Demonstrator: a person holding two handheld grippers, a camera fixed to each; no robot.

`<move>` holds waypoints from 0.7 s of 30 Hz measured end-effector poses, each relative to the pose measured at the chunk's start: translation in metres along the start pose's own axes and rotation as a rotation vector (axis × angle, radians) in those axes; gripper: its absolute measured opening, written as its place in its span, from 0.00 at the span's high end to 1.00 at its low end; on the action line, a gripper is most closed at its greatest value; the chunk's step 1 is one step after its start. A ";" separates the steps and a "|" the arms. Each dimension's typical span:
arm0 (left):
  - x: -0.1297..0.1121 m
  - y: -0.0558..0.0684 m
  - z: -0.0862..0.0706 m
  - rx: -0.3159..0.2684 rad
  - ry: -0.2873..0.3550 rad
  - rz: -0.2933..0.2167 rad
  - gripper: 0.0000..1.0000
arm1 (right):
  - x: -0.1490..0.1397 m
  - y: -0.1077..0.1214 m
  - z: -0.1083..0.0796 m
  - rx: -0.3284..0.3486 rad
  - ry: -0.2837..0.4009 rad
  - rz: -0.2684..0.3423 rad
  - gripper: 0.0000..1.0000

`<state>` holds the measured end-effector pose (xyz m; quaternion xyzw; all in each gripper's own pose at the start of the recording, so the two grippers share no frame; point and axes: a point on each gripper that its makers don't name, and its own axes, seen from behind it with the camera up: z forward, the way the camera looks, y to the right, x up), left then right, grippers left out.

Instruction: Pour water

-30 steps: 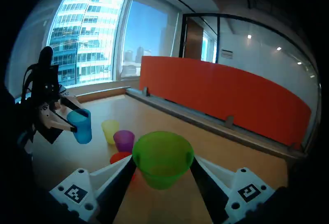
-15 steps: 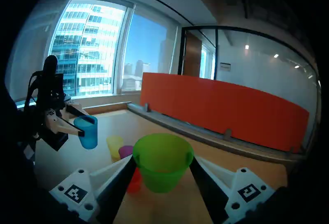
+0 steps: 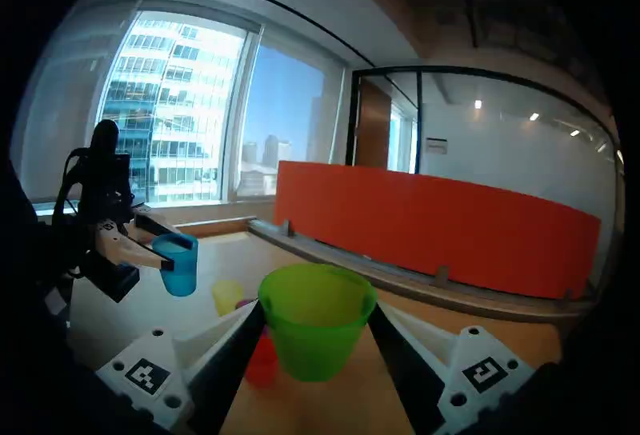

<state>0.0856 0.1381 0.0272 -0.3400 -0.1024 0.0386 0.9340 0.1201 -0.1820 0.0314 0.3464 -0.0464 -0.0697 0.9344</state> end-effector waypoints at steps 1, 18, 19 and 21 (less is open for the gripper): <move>0.001 0.000 0.000 0.001 0.003 0.001 0.12 | 0.001 0.000 0.000 0.001 0.005 0.001 0.08; 0.014 -0.005 -0.003 0.019 0.033 0.018 0.12 | 0.007 -0.002 -0.001 0.012 0.027 0.003 0.08; 0.015 -0.006 -0.003 0.021 0.036 0.020 0.12 | 0.006 -0.004 -0.001 0.016 0.026 0.003 0.09; 0.018 -0.007 -0.003 0.026 0.041 0.025 0.12 | 0.006 -0.006 -0.001 0.025 0.025 0.003 0.09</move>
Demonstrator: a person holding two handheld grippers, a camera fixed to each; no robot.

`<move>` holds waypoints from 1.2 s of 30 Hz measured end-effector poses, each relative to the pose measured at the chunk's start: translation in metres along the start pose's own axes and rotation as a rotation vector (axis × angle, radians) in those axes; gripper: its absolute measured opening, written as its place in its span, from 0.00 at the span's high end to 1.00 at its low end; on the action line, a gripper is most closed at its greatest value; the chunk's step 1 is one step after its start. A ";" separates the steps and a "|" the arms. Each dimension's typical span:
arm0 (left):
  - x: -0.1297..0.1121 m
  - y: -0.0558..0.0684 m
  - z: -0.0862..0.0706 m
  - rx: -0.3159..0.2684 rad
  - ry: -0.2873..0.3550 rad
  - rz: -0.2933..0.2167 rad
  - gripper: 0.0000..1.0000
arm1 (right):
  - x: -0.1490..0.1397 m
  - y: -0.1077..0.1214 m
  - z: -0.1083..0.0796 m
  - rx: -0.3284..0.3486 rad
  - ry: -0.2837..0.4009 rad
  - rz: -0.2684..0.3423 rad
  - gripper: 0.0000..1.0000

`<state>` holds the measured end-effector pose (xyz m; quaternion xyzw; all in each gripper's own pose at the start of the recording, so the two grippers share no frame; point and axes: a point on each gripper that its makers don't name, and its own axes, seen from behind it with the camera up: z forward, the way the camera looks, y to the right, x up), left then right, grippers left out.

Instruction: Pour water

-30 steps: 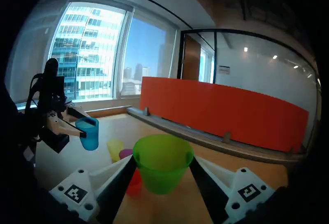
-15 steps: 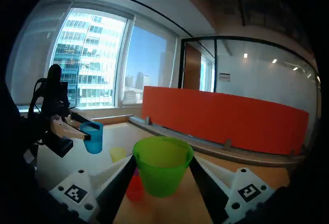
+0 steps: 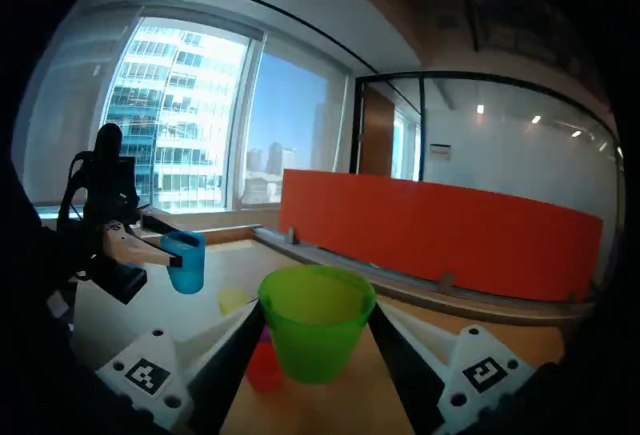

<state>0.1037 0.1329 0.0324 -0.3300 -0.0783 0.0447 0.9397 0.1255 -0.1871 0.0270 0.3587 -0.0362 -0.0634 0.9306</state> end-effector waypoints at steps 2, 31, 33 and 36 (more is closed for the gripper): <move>0.001 -0.001 0.000 0.003 0.001 0.008 0.12 | -0.001 -0.002 0.000 0.008 -0.001 -0.001 0.09; 0.060 -0.008 -0.003 0.063 0.062 0.182 0.12 | -0.008 -0.054 0.013 0.145 0.020 0.027 0.09; 0.065 -0.008 -0.003 0.067 0.067 0.199 0.12 | -0.009 -0.058 0.015 0.152 0.020 0.028 0.09; 0.072 -0.009 -0.004 0.072 0.074 0.225 0.12 | -0.011 -0.062 0.016 0.164 0.021 0.028 0.09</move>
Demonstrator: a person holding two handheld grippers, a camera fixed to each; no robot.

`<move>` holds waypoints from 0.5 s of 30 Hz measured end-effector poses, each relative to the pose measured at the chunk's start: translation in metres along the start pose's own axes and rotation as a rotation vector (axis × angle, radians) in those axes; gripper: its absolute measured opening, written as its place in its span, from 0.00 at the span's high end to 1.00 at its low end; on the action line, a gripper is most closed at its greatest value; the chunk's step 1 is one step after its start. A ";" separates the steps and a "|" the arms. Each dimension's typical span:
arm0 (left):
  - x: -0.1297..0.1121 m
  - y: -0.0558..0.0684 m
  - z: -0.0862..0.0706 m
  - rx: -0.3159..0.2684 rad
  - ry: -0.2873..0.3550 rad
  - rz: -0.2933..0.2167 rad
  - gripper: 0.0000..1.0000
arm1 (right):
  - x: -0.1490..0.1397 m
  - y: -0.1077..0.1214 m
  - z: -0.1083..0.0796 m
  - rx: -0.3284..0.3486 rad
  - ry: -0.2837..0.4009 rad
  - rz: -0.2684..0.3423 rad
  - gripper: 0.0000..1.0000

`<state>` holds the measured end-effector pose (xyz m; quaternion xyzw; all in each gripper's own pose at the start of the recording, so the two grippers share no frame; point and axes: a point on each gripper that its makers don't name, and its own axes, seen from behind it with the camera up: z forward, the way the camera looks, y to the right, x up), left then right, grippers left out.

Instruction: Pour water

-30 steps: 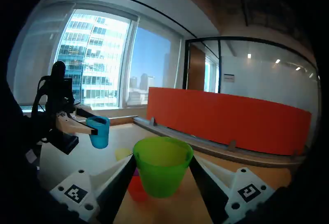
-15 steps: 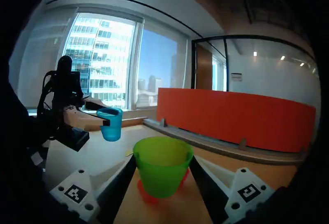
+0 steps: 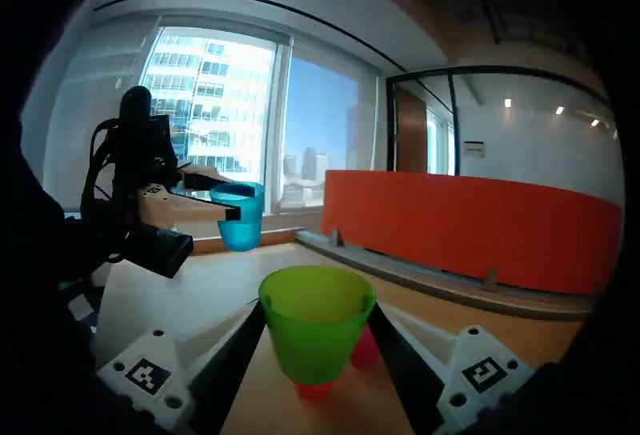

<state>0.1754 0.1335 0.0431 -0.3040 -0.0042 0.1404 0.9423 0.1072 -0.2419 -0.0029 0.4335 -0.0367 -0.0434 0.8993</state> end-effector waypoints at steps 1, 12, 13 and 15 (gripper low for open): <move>0.002 -0.001 0.000 0.002 0.001 0.010 0.12 | 0.000 -0.001 0.001 0.003 0.000 0.001 0.09; 0.019 -0.005 0.003 0.022 0.019 0.095 0.12 | -0.002 -0.022 0.012 0.051 0.001 0.002 0.09; 0.020 -0.005 0.003 0.024 0.021 0.098 0.12 | -0.002 -0.023 0.012 0.055 0.000 0.002 0.09; 0.023 -0.007 0.003 0.027 0.024 0.107 0.12 | -0.003 -0.026 0.014 0.064 -0.001 0.001 0.09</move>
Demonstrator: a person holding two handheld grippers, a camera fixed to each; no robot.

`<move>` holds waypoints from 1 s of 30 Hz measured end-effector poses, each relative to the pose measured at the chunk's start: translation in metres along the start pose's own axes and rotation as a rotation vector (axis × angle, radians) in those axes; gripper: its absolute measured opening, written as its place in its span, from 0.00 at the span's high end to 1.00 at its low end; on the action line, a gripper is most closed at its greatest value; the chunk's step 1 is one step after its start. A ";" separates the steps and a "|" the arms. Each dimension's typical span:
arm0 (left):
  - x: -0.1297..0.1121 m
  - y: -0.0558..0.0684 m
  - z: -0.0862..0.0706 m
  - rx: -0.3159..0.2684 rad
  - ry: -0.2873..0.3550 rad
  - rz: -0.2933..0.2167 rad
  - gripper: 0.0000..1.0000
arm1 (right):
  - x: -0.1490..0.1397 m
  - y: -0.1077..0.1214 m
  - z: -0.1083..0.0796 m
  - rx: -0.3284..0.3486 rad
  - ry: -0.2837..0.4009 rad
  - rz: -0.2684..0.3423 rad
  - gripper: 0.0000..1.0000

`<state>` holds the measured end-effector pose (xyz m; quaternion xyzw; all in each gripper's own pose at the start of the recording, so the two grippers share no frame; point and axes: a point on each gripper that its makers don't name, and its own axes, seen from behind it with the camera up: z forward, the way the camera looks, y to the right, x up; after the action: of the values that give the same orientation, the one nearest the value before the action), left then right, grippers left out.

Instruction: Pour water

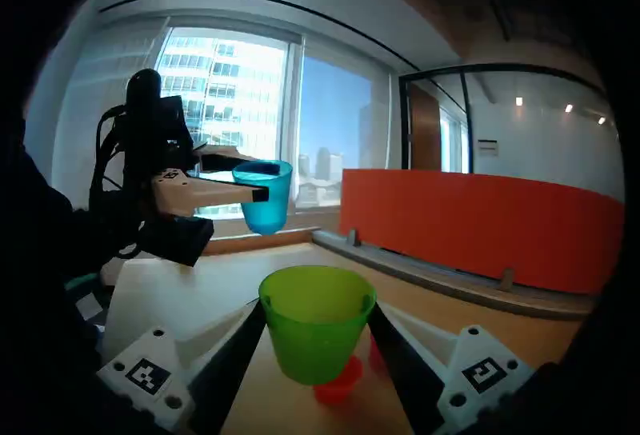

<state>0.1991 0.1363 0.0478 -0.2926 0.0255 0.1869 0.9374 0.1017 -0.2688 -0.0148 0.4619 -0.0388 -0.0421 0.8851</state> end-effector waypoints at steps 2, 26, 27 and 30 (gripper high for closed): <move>0.001 -0.002 0.000 0.003 0.001 0.013 0.12 | -0.001 -0.003 0.002 0.007 0.000 -0.001 0.09; 0.036 -0.001 0.001 0.000 0.061 0.157 0.12 | -0.006 -0.038 0.024 0.095 0.002 0.001 0.09; 0.037 -0.001 0.001 0.001 0.062 0.163 0.12 | -0.006 -0.039 0.024 0.097 0.002 0.001 0.09; 0.040 -0.001 0.001 0.006 0.064 0.186 0.12 | -0.006 -0.042 0.025 0.103 0.001 0.001 0.10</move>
<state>0.2371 0.1496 0.0432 -0.2921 0.0829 0.2637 0.9156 0.0910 -0.3123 -0.0352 0.5071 -0.0405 -0.0395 0.8600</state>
